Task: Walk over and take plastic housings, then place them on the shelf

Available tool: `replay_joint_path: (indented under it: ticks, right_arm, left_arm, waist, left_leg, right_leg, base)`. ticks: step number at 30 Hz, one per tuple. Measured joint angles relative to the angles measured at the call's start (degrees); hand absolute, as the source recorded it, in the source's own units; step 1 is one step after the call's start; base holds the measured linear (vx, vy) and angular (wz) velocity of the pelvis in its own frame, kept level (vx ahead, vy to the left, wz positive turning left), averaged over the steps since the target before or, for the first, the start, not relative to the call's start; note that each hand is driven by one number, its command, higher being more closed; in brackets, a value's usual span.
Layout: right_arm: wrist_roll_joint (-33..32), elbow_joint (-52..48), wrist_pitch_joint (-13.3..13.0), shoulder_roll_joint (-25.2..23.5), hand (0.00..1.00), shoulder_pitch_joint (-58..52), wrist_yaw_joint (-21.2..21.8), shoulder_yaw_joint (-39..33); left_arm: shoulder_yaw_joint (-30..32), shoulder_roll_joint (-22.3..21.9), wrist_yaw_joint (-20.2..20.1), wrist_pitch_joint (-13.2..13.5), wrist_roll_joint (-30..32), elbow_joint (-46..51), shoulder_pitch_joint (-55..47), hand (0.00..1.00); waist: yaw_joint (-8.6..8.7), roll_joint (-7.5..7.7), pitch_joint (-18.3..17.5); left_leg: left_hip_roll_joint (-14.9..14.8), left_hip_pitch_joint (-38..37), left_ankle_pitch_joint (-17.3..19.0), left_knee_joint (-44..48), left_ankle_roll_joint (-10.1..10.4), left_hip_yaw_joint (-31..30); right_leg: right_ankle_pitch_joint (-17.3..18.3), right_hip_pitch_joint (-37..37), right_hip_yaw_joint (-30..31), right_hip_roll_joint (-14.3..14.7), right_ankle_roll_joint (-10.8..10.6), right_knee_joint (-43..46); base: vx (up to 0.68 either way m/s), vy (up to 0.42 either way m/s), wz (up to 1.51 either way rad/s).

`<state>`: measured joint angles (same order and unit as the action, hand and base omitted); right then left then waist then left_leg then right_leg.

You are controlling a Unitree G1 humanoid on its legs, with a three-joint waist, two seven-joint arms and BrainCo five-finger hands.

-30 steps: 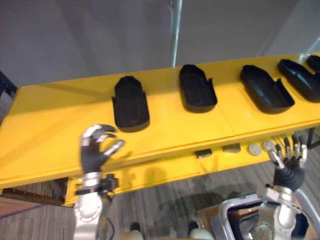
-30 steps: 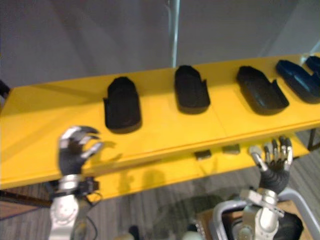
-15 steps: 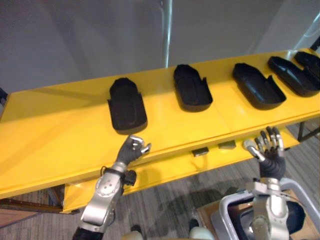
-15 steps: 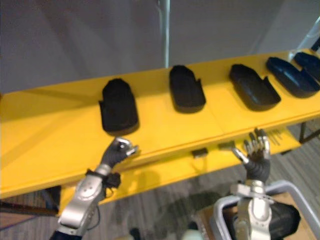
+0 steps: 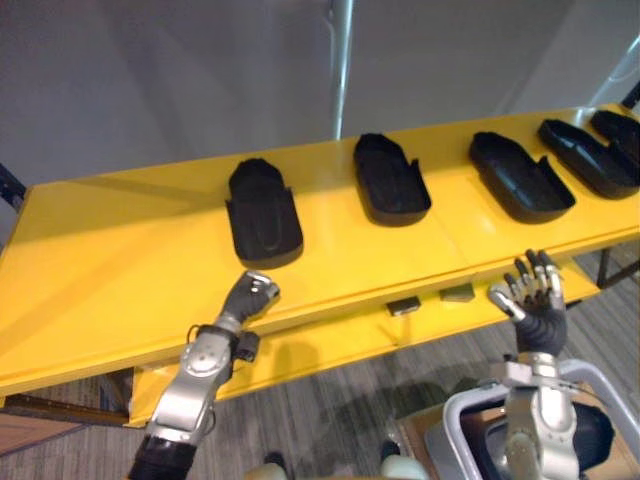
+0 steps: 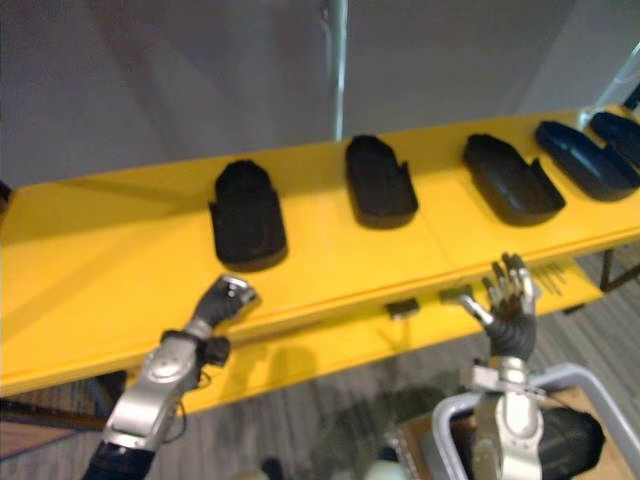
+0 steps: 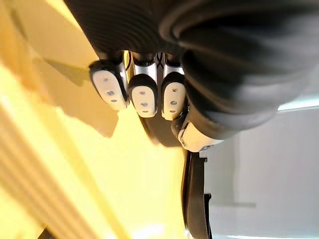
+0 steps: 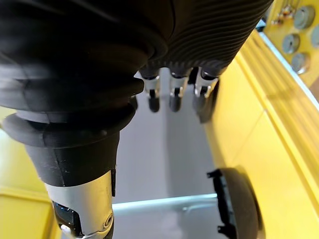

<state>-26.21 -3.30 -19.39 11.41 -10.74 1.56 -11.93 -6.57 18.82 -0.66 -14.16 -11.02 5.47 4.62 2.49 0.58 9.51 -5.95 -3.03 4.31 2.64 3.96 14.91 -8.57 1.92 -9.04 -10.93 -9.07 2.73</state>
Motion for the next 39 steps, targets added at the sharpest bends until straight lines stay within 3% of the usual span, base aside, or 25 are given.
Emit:
replay_joint_path:
  ticks: [19,29,33,37,39]
  right_arm:
    - [-0.07,4.12,0.24,1.58,0.00,0.71,3.61,0.31]
    - [-0.11,4.16,0.71,2.16,0.00,0.75,4.90,0.30]
    - [-0.23,4.30,0.71,2.16,0.00,0.71,5.02,0.28]
    - [-0.23,4.50,0.71,2.16,0.00,0.73,5.93,0.47]
    - [-0.24,4.63,0.71,2.18,0.00,0.81,5.93,0.53]
  left_arm:
    - [1.51,1.03,1.88,2.40,-6.61,-18.96,9.01,1.00]
    - [3.09,1.03,4.40,6.18,-7.01,-25.19,9.86,1.00]
    - [4.36,1.08,5.91,6.94,-7.01,-27.10,10.45,1.00]
    - [5.55,1.11,7.26,7.95,-7.03,-27.64,10.50,1.00]
    - [6.00,1.08,7.50,8.77,-7.02,-28.38,10.52,1.00]
  waist:
    - [1.62,0.83,-2.66]
    - [2.59,1.05,-3.45]
    - [3.11,1.27,-3.57]
    - [3.06,2.90,-4.37]
    - [3.06,3.00,-4.38]
  left_leg:
    - [-0.83,-0.21,-0.09,-0.28,0.27,2.86]
    - [-1.10,-1.02,-0.28,-0.59,0.55,4.35]
    - [-1.14,-1.11,-0.81,-0.96,1.19,4.62]
    - [-0.92,-2.32,-3.08,-4.17,2.51,5.16]
    - [-1.20,-3.80,-4.51,-6.79,3.31,6.05]
  right_leg:
    - [-1.09,-1.96,6.20,0.70,1.35,-0.04]
    - [-0.52,-1.97,8.13,1.07,2.10,-0.36]
    - [1.21,-2.03,8.53,1.12,3.46,-0.43]
    - [5.05,-2.05,8.84,1.15,2.52,-0.67]
    - [6.26,-1.98,8.85,1.73,1.88,-0.68]
  base:
    - [-0.03,0.013,-0.08]
    - [-0.04,0.002,-0.07]
    - [-0.03,-0.038,-0.04]
    - [-0.01,-0.083,-0.03]
    - [0.00,-0.103,-0.04]
